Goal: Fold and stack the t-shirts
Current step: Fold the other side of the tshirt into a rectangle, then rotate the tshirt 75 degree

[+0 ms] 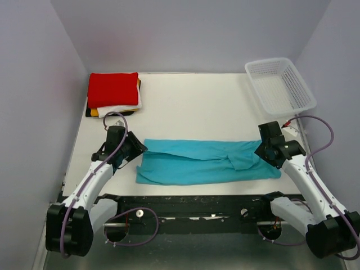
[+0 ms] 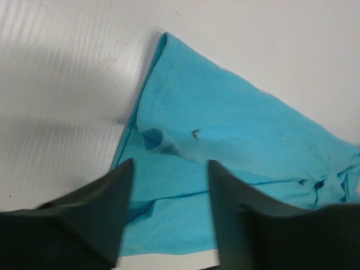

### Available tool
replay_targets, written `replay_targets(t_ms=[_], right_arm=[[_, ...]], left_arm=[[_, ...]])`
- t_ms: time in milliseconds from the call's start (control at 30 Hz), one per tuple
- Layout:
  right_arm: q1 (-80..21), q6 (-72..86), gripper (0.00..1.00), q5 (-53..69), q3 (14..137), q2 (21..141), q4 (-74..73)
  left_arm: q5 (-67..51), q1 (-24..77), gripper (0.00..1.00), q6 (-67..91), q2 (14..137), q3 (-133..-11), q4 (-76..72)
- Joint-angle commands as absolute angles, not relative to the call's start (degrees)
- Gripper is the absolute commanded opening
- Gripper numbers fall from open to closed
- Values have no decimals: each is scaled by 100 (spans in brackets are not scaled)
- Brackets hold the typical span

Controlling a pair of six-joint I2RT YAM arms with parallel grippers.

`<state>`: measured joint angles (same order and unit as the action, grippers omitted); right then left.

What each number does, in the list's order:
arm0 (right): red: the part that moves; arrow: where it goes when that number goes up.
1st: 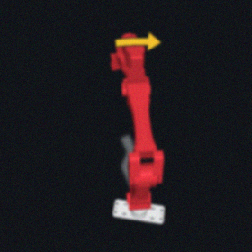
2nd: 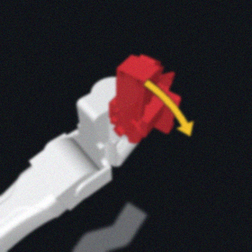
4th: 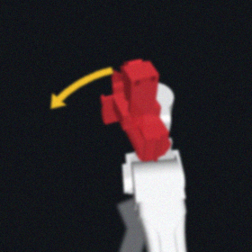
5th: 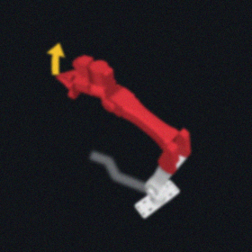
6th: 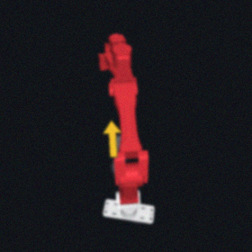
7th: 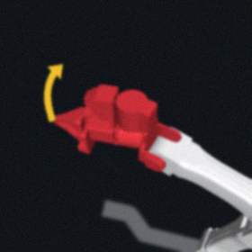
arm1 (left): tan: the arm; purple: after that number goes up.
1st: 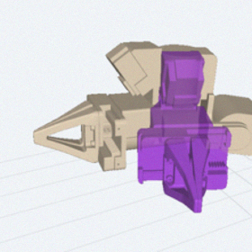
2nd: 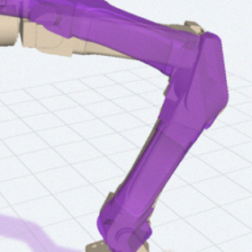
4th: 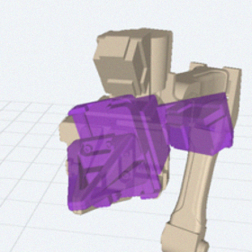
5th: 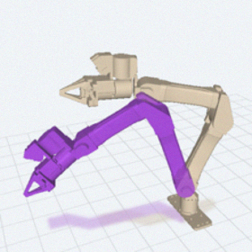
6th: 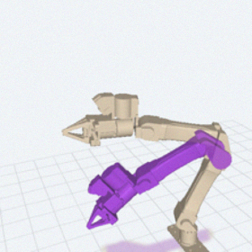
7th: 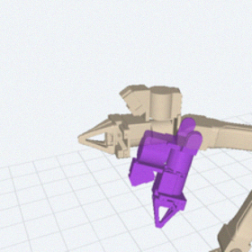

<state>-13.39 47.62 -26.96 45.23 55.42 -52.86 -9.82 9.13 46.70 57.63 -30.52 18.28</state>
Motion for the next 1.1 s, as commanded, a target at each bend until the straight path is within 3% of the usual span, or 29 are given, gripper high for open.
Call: replay_targets(t_ms=[0, 33, 133, 300, 467, 633, 800, 1067], right_arm=[[-1316, 5213, 55, -3124, 4514, 4917, -5833], [-1318, 5184, 66, -3156, 4533, 4737, -5756], [-1318, 4784, 99, -3031, 4536, 4138, -5312], [-1313, 4537, 100, -2724, 4208, 3191, -4306], [-1317, 4237, 100, -1841, 3825, 3130, -3478], [-1315, 4616, 100, -1225, 3484, 4254, -3040], [-1314, 4801, 100, -1088, 3080, 5546, -2216], [-1317, 4927, 100, -1066, 3186, 7532, -969]], left_arm=[[-482, 915, 77, 4709, 5210, -3144, 2604], [-415, 914, 97, 4698, 5051, -3201, 2752], [-102, 923, 98, 4743, 4561, -3409, 3132], [-428, 940, 98, 4735, 4202, -3610, 3090], [-1561, 1290, 99, 4674, 4865, -3652, 2072], [-1825, 2077, 99, 4589, 6464, -4075, 1478], [-1801, 2242, 99, 4523, 7636, -4217, 1325], [-1664, 2250, 98, 4680, 7925, -3547, 1040]])
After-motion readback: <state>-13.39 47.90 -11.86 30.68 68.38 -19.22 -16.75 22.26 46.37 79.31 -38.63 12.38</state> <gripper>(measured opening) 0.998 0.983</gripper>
